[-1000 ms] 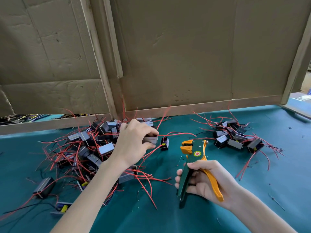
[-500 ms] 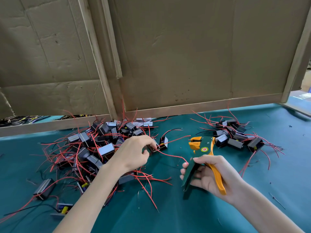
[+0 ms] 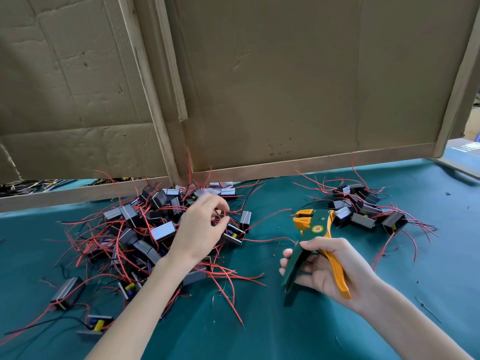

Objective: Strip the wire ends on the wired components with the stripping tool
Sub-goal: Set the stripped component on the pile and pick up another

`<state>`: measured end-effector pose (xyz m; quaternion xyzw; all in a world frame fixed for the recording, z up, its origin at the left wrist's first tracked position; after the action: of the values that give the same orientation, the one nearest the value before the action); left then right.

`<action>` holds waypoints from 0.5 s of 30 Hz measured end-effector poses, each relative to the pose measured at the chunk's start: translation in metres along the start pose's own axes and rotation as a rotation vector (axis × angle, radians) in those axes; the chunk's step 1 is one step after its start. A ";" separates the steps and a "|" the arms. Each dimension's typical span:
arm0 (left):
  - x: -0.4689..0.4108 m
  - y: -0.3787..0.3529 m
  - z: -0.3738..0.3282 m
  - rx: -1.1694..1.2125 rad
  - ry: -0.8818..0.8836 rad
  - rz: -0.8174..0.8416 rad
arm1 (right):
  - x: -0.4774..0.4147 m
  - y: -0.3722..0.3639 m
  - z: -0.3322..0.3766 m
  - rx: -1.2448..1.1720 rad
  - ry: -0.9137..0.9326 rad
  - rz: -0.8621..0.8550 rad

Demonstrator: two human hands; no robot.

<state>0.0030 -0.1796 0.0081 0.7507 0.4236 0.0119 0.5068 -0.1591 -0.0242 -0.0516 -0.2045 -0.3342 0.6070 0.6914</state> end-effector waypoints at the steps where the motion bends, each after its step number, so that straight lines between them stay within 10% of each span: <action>1: 0.001 0.005 0.000 -0.015 0.046 -0.072 | 0.000 0.000 0.000 -0.002 -0.001 -0.001; 7: 0.002 0.009 0.011 -0.257 0.435 0.046 | 0.002 -0.002 0.000 -0.008 -0.001 -0.014; 15: -0.002 -0.002 0.006 0.356 0.249 -0.060 | 0.005 -0.007 0.005 0.010 0.059 0.006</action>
<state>0.0029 -0.1851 0.0043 0.8082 0.5004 0.0147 0.3101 -0.1577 -0.0215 -0.0422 -0.2198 -0.3099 0.6044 0.7002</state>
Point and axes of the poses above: each hand's wrist, its own x-axis away from the middle knuckle, its own y-axis out of the back of the hand, z = x × y, the point moved 5 cm from there along -x, towards the middle knuckle, and after that the axes turned 9 degrees about z, right-handed, at the moved point
